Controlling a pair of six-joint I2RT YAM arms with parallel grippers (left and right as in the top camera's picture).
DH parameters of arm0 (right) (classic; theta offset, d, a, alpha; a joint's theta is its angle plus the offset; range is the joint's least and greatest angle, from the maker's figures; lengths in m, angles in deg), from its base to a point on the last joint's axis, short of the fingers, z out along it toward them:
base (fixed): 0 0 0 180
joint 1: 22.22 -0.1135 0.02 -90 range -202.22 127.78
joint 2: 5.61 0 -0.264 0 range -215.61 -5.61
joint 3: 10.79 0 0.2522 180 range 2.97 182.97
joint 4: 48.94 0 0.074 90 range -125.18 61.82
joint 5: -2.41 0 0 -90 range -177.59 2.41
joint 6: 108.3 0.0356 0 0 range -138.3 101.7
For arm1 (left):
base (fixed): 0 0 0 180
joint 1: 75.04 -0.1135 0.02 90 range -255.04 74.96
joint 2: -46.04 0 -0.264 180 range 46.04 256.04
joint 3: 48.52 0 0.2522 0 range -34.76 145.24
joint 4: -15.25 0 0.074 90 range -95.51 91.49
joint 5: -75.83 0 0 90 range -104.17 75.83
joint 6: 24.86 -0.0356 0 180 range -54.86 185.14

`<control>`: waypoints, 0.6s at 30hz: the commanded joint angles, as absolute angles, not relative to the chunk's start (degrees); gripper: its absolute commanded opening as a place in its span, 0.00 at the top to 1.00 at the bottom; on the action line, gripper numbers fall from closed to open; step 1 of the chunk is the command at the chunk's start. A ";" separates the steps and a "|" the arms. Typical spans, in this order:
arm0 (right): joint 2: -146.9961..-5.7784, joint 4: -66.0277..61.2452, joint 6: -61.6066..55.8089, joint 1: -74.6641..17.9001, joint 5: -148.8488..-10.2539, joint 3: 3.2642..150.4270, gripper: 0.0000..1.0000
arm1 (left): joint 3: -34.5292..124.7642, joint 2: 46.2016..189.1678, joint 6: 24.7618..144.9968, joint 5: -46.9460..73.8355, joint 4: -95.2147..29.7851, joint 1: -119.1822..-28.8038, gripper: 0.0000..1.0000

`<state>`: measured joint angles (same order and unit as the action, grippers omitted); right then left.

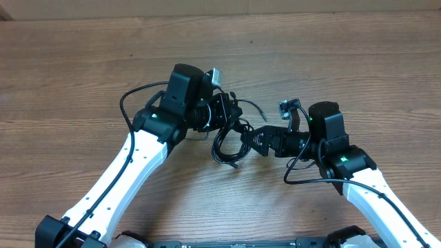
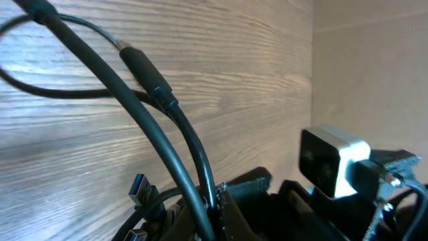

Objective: Untangle cables

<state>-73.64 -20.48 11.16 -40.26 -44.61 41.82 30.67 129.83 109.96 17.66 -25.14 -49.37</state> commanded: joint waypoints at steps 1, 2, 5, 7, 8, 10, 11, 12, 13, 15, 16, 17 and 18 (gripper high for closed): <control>-73.23 -21.20 9.93 -40.90 -45.73 41.56 0.12 | 32.53 128.60 110.86 18.89 -24.73 -49.70 0.96; -73.23 -21.18 9.67 -41.07 -46.27 41.56 0.12 | 32.53 128.60 111.40 20.02 -24.53 -49.70 0.96; -73.23 -20.98 9.69 -41.75 -50.62 41.56 0.12 | 32.53 128.60 111.66 23.85 -23.57 -49.72 0.96; -73.23 -21.20 9.69 -42.10 -52.42 41.56 0.12 | 32.53 128.60 111.71 26.10 -23.13 -49.74 0.96; -73.23 -21.46 9.65 -42.12 -52.68 41.56 0.12 | 32.53 128.60 111.99 27.15 -23.13 -49.85 0.96; -73.23 -21.90 8.53 -42.14 -52.63 41.56 0.14 | 32.53 128.60 112.54 29.33 -23.11 -50.20 0.96; -73.23 -22.16 7.92 -42.14 -52.66 41.56 0.16 | 32.53 128.60 112.98 30.14 -23.13 -50.42 0.96; -73.23 -22.34 7.18 -42.14 -52.61 41.56 0.18 | 32.53 128.60 113.19 30.86 -23.11 -50.60 0.96; -73.23 -22.51 6.89 -42.14 -52.63 41.56 0.21 | 32.53 128.60 113.46 31.41 -23.13 -50.75 0.96; -73.23 -22.77 6.89 -42.14 -52.61 41.56 0.29 | 32.53 128.60 113.65 32.04 -23.13 -51.01 0.96; -73.23 -22.90 6.89 -42.14 -52.50 41.56 0.36 | 32.53 128.60 113.63 32.02 -23.15 -51.08 0.96; -73.23 -22.97 6.91 -42.14 -52.26 41.56 0.42 | 32.53 128.60 113.63 31.96 -23.15 -51.10 0.96; -73.23 -23.10 6.91 -42.14 -51.72 41.56 0.51 | 32.53 128.60 113.63 31.96 -23.13 -51.10 0.96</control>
<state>-73.64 -22.55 7.57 -41.83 -51.67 41.78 30.67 129.83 112.80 28.83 -23.35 -50.73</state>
